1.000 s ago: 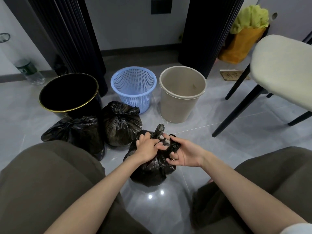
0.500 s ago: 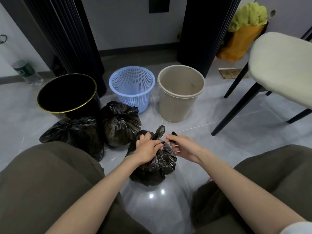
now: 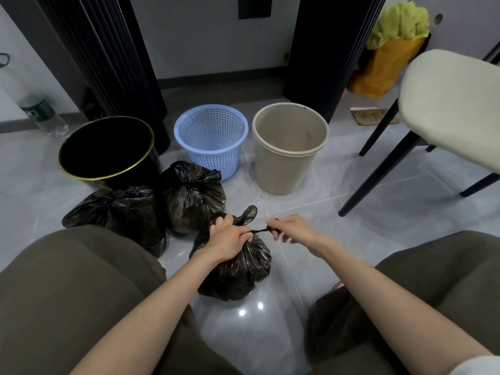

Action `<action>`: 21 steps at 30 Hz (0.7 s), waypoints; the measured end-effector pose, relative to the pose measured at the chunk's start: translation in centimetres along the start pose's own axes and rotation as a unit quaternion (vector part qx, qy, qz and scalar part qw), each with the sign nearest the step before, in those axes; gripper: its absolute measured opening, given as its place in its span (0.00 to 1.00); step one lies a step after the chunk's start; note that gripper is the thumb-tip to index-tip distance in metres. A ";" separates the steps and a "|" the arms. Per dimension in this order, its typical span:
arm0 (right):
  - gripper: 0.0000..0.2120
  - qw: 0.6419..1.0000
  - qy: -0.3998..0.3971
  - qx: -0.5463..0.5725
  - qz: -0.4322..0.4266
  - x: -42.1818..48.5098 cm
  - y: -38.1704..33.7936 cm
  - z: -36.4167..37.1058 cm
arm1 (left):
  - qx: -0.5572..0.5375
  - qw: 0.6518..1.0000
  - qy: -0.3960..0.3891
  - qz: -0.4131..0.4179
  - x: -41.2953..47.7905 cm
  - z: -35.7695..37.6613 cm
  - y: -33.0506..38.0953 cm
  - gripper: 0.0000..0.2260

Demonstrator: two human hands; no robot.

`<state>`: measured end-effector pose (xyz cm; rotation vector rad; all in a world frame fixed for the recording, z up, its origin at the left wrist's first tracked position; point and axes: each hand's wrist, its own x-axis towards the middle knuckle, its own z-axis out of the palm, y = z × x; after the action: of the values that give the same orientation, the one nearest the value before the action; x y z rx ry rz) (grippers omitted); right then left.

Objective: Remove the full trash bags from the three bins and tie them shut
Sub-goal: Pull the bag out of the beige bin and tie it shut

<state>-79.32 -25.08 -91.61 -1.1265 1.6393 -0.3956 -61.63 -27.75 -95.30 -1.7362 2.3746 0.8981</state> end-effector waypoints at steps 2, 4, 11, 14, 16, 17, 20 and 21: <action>0.13 0.971 -0.059 0.226 0.053 0.0 -0.2 0.2 | -0.002 1.000 0.003 0.009 0.0 0.0 0.1 0.12; 0.08 0.923 -0.063 0.368 0.090 0.1 -0.3 0.9 | 0.003 1.000 0.006 0.024 -0.1 0.0 0.5 0.12; 0.17 0.932 0.131 -0.336 -0.023 0.4 2.1 1.2 | -0.003 1.000 -0.001 0.024 -0.1 0.3 0.8 0.13; 0.18 0.923 0.100 -0.369 -0.042 0.5 1.7 0.7 | 0.001 1.000 -0.002 0.014 0.0 0.4 0.7 0.13; 0.17 0.988 0.024 -0.149 -0.011 0.5 1.2 0.3 | 0.002 1.000 0.001 0.010 0.0 0.5 0.5 0.12; 0.16 0.999 -0.011 -0.045 0.010 0.3 0.8 0.2 | 0.001 1.000 0.003 0.009 0.0 0.6 0.4 0.12; 0.12 0.988 -0.067 0.112 0.079 0.0 0.5 0.1 | 0.005 1.000 0.009 0.015 0.0 0.7 0.3 0.12; 0.11 0.979 -0.081 0.159 0.094 0.2 0.7 0.2 | 0.005 1.000 0.011 0.018 0.0 0.7 0.3 0.12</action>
<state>-79.47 -24.85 -92.29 -0.7376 1.4627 -0.4142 -62.11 -27.33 -95.75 -1.7154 2.4268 0.8730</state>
